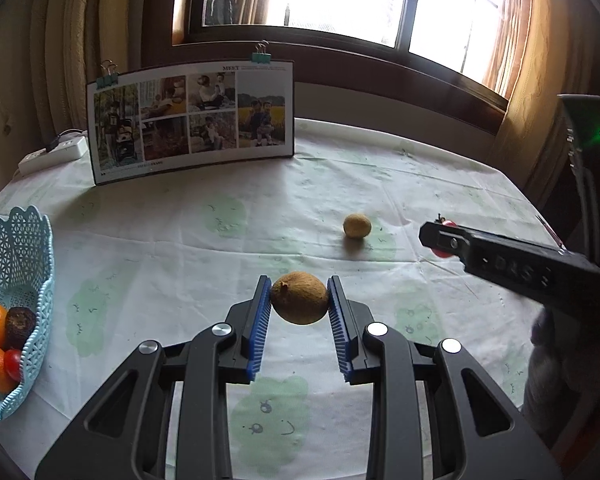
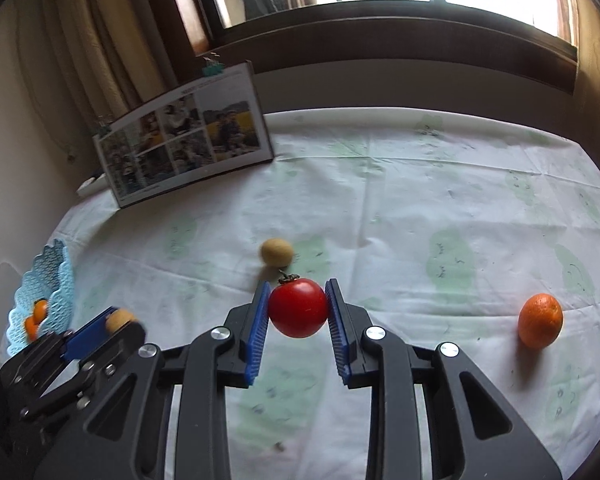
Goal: Organize fruits
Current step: 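Carry the kiwi and the tomato in both grippers over the blue basket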
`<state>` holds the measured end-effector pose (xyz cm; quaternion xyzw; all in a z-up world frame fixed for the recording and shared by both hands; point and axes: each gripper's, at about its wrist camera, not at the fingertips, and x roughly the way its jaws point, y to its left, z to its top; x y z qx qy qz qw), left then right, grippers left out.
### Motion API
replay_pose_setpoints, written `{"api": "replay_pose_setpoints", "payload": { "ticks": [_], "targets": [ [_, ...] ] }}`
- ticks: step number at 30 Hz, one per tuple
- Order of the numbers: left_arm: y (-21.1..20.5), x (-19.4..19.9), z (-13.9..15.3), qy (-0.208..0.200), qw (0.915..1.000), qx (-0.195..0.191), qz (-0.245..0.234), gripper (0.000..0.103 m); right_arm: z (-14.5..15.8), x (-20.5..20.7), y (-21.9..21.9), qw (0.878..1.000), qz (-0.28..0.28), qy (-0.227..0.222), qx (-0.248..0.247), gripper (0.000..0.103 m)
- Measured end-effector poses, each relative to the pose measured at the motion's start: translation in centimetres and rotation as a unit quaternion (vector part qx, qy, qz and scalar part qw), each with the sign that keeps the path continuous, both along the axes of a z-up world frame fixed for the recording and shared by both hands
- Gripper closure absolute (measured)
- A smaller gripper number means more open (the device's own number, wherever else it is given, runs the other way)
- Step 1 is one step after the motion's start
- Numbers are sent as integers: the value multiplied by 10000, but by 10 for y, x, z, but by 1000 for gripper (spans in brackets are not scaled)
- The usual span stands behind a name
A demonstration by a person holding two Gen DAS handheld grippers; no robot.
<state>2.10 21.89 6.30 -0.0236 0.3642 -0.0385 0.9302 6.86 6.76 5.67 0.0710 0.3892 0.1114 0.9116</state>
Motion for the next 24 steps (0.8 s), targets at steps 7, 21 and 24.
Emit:
{"api": "replay_pose_setpoints", "payload": {
  "ticks": [7, 21, 24],
  "targets": [
    [32, -22, 17, -242, 9987, -21, 444, 74, 21, -26, 32, 9990, 384, -219, 99, 75],
    [121, -90, 47, -791, 9842, 73, 1580, 74, 29, -46, 111, 9926, 1162, -263, 220, 74],
    [144, -105, 50, -830, 9785, 113, 1885, 74, 30, -50, 127, 9906, 1319, -273, 222, 74]
  ]
}}
